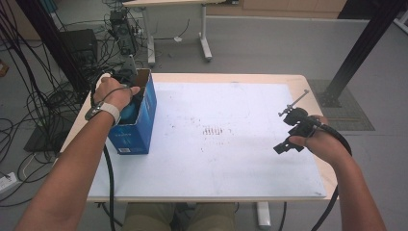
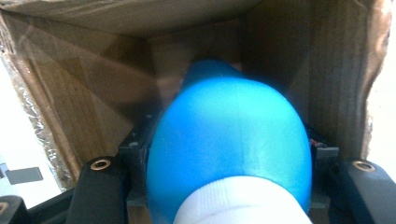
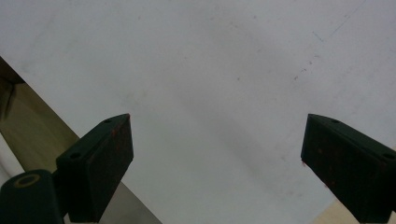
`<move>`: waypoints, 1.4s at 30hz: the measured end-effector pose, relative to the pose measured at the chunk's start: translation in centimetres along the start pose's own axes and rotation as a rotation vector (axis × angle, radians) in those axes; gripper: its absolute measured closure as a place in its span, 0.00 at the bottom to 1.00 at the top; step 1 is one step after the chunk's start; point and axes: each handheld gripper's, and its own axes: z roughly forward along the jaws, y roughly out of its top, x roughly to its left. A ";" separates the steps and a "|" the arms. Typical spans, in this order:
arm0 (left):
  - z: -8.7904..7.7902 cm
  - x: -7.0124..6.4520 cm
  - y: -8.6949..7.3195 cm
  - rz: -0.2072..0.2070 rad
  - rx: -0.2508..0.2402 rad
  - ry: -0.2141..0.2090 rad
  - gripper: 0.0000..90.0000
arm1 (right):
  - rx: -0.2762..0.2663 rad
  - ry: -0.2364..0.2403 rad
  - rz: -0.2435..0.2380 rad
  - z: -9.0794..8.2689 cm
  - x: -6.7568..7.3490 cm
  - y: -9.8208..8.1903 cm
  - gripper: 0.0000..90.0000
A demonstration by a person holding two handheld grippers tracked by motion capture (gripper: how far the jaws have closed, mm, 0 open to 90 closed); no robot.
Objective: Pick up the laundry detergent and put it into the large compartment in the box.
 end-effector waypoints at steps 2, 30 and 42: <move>0.0 0.0 0.0 0.000 0.001 0.000 0.42 | -0.001 0.000 0.000 0.0 0.0 0.0 0.10; 0.0 -0.1 -0.1 0.003 -0.012 0.002 0.41 | -0.005 0.000 0.002 0.0 -0.1 -0.3 0.10; -0.1 0.1 -0.2 -0.005 -0.019 0.003 0.38 | -0.001 0.001 0.004 0.1 -0.2 -0.2 0.10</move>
